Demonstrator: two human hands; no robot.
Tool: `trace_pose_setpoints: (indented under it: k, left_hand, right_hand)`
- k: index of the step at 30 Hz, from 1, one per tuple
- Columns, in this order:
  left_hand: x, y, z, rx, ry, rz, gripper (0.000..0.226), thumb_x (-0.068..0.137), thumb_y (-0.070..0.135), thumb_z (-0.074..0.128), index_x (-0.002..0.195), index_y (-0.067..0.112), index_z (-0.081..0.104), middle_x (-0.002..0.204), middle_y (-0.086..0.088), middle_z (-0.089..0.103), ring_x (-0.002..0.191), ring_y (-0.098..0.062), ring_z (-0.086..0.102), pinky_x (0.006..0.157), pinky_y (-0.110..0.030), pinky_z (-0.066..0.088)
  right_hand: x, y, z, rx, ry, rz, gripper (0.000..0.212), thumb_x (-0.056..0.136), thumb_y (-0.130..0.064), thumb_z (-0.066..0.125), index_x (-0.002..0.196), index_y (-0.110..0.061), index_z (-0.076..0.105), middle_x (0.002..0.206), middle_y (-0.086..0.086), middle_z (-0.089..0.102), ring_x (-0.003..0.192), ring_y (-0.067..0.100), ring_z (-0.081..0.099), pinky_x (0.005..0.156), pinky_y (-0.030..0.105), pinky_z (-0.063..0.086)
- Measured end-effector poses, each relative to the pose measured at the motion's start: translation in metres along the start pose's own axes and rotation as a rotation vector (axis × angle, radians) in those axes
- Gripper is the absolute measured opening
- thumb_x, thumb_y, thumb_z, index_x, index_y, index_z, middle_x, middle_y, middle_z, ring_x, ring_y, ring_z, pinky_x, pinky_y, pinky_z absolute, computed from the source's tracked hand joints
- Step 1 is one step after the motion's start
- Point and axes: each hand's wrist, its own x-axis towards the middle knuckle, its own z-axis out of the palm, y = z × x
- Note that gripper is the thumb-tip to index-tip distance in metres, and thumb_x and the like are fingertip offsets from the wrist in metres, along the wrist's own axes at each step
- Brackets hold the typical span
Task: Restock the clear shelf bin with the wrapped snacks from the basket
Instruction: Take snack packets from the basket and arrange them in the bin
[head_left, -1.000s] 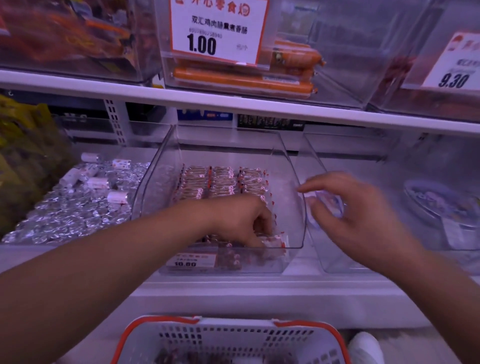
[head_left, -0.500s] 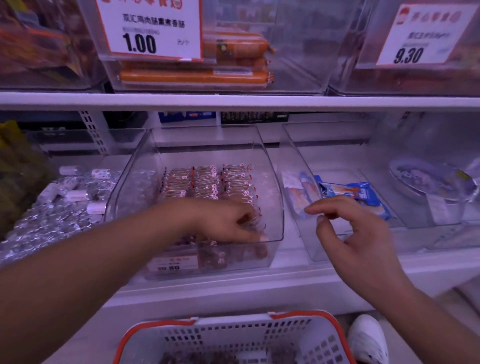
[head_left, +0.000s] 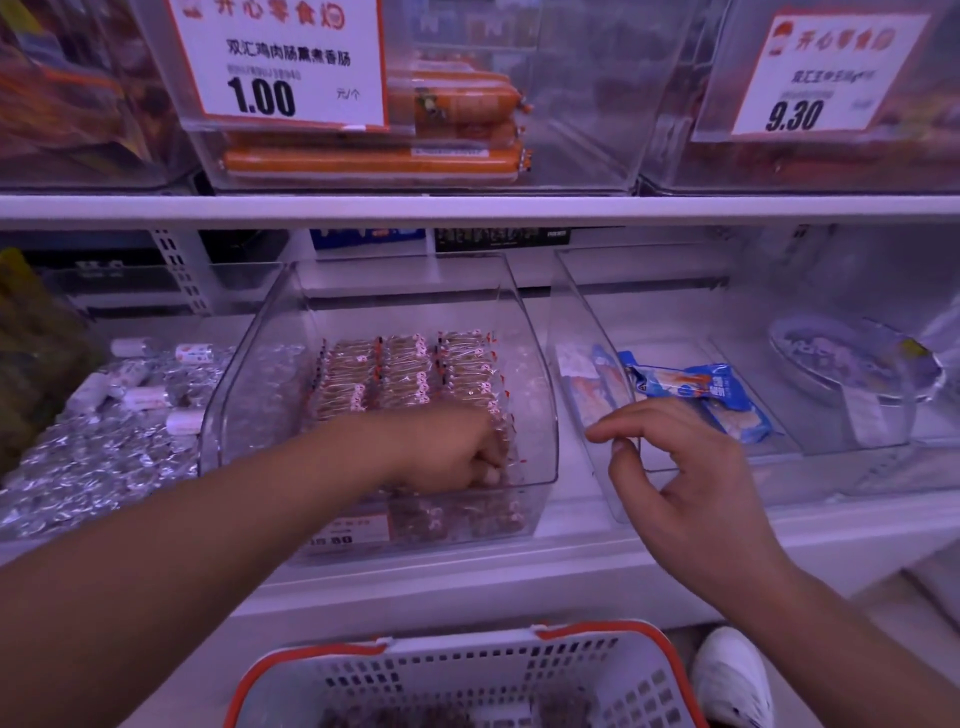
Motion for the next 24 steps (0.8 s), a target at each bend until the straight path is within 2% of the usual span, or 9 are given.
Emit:
trace_pose_setpoints:
  k: [3,6,8,10,12,14,17,20,24]
  left_hand:
    - [-0.002,-0.007,0.005,0.104,-0.044,-0.018,0.018,0.098,0.016,0.051,0.108,0.011,0.066,0.106,-0.011,0.067,0.094,-0.028,0.060,0.081,-0.035,0.048]
    - [0.000,-0.013,0.009,0.233,0.169,0.000,0.019,0.092,0.022,0.059,0.107,0.020,0.071,0.106,-0.006,0.067,0.098,-0.029,0.063,0.083,-0.037,0.051]
    - [0.001,-0.018,0.007,0.119,0.268,-0.047,0.021,0.085,0.029,0.072,0.106,0.026,0.076,0.102,0.001,0.070,0.097,-0.023,0.065,0.083,-0.034,0.052]
    - [0.000,-0.024,0.006,-0.086,0.316,-0.138,0.026,0.074,0.036,0.084,0.096,0.025,0.077,0.094,0.007,0.071,0.089,-0.014,0.065,0.079,-0.030,0.052]
    - [-0.004,-0.031,0.004,-0.294,0.331,-0.173,0.027,0.071,0.037,0.088,0.090,0.023,0.075,0.086,0.012,0.067,0.079,0.000,0.061,0.070,-0.024,0.049]
    - [-0.006,-0.038,0.001,-0.414,0.364,-0.155,0.014,0.079,0.028,0.084,0.089,0.021,0.076,0.081,0.016,0.065,0.072,0.009,0.059,0.066,-0.019,0.044]
    - [-0.006,-0.039,0.003,-0.346,0.321,-0.146,0.009,0.083,0.023,0.080,0.093,0.024,0.079,0.080,0.018,0.065,0.074,0.007,0.060,0.073,-0.020,0.047]
    - [-0.001,-0.031,0.012,-0.176,0.244,-0.134,0.014,0.084,0.022,0.078,0.098,0.026,0.080,0.091,0.011,0.072,0.088,-0.008,0.066,0.084,-0.027,0.053]
    - [0.003,-0.024,0.011,-0.017,0.327,-0.090,0.020,0.083,0.019,0.069,0.099,0.030,0.074,0.104,0.012,0.068,0.100,-0.017,0.064,0.085,-0.034,0.052]
  right_hand:
    - [0.001,0.001,0.001,0.002,0.003,-0.010,0.021,0.083,-0.002,0.057,0.089,-0.014,0.073,0.089,-0.009,0.068,0.091,0.007,0.063,0.083,0.018,0.047]
    - [0.001,0.001,0.002,-0.003,0.006,-0.023,0.020,0.083,-0.002,0.057,0.088,-0.012,0.073,0.088,-0.007,0.068,0.089,0.011,0.064,0.080,0.025,0.049]
    - [0.001,0.001,0.002,-0.004,0.012,-0.029,0.020,0.082,-0.001,0.057,0.088,-0.012,0.073,0.087,-0.006,0.068,0.088,0.012,0.064,0.078,0.028,0.049]
    - [0.001,0.001,0.002,-0.007,0.019,-0.042,0.020,0.082,0.000,0.057,0.087,-0.011,0.073,0.087,-0.006,0.068,0.087,0.013,0.064,0.076,0.028,0.049]
    - [0.000,0.002,0.003,-0.001,0.025,-0.049,0.020,0.082,0.001,0.058,0.087,-0.011,0.073,0.087,-0.006,0.068,0.087,0.012,0.064,0.076,0.029,0.049]
    - [0.000,0.003,0.004,0.012,0.029,-0.046,0.020,0.082,0.001,0.057,0.086,-0.011,0.073,0.087,-0.006,0.068,0.086,0.013,0.064,0.074,0.030,0.049]
    - [0.000,0.005,0.006,0.013,0.031,-0.054,0.020,0.082,0.001,0.057,0.086,-0.011,0.073,0.086,-0.005,0.067,0.086,0.013,0.064,0.076,0.032,0.050]
    - [-0.001,0.004,0.009,0.007,0.023,-0.071,0.019,0.084,-0.006,0.054,0.085,-0.011,0.073,0.085,-0.004,0.068,0.086,0.011,0.063,0.078,0.031,0.049]
    - [-0.002,0.003,0.010,-0.013,0.014,-0.088,0.020,0.084,-0.009,0.053,0.084,-0.011,0.073,0.084,-0.003,0.068,0.086,0.011,0.063,0.078,0.030,0.048]
